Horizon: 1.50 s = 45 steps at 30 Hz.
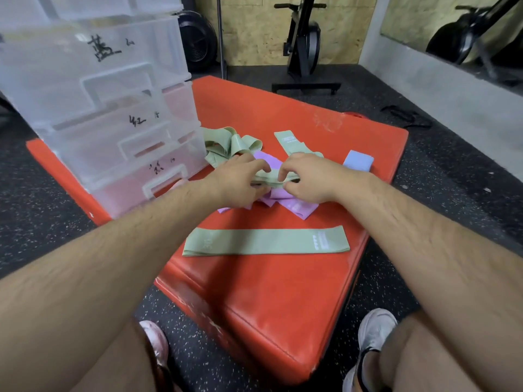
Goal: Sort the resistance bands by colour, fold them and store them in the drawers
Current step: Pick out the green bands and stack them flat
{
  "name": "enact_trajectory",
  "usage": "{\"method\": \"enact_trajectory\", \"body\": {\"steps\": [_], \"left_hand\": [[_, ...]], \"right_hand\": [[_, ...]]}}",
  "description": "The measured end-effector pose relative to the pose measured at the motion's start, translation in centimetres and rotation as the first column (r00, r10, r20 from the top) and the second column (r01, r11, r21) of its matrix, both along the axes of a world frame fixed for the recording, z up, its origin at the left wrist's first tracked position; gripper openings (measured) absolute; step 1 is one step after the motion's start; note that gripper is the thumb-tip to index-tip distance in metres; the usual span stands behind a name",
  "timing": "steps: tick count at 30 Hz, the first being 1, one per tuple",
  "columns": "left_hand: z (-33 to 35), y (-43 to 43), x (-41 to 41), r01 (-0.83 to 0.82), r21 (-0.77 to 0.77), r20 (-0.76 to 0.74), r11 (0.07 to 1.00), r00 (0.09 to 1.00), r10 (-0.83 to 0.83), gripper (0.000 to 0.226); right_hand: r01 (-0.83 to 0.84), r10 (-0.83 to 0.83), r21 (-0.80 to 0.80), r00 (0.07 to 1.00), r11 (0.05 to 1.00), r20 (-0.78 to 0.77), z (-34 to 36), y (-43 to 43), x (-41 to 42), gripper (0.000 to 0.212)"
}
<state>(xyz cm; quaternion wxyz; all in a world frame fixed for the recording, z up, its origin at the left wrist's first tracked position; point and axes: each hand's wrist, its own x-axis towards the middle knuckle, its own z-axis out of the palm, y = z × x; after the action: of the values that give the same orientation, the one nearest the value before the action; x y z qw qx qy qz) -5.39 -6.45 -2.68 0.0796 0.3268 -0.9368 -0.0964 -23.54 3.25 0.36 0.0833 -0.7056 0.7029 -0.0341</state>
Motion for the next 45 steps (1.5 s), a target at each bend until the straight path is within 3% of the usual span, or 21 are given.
{"method": "enact_trajectory", "body": {"steps": [9,15,22,26,29,31,37,45], "left_hand": [[-0.5,-3.3,-1.1,-0.065,0.165,0.035,0.984,0.998,0.060,0.040],[0.8,-3.5,-1.2,-0.094,0.057,0.071,0.994,0.993,0.090,0.034],[2.7,-2.6,-1.1,0.023,-0.066,-0.144,0.998,0.989,-0.033,0.037],[3.6,-2.8,-1.0,0.020,-0.161,-0.284,0.987,0.957,-0.066,0.022],[4.5,-2.7,-0.4,-0.003,-0.179,-0.325,0.984,0.944,-0.056,0.017],[5.1,-2.8,0.2,-0.065,-0.130,-0.355,0.989,0.935,0.015,0.016],[6.5,-3.4,2.3,-0.183,0.207,-0.424,0.961,0.868,0.257,0.007],[7.5,-4.0,4.5,-0.288,0.398,-0.534,0.871,0.699,0.476,0.008]], "right_hand": [[0.053,-0.055,0.043,0.998,0.998,0.035,-0.4,-3.2,-0.5,0.027],[0.082,-0.084,0.056,0.996,0.995,0.038,-0.4,-4.1,0.4,0.033],[0.115,-0.101,-0.049,0.971,0.992,0.218,-0.2,-3.7,1.8,0.056],[0.121,-0.062,-0.198,0.958,0.973,0.280,0.1,-3.4,2.3,0.018],[0.153,-0.091,-0.213,0.956,0.965,0.278,0.1,-3.8,1.6,0.014],[0.197,-0.140,-0.196,0.952,0.961,0.271,0.0,-4.0,0.8,0.005],[0.312,-0.252,-0.203,0.928,0.928,0.274,-0.3,-3.9,-1.2,0.020],[0.437,-0.339,-0.243,0.870,0.866,0.358,-0.2,-4.3,-2.4,0.008]]}}
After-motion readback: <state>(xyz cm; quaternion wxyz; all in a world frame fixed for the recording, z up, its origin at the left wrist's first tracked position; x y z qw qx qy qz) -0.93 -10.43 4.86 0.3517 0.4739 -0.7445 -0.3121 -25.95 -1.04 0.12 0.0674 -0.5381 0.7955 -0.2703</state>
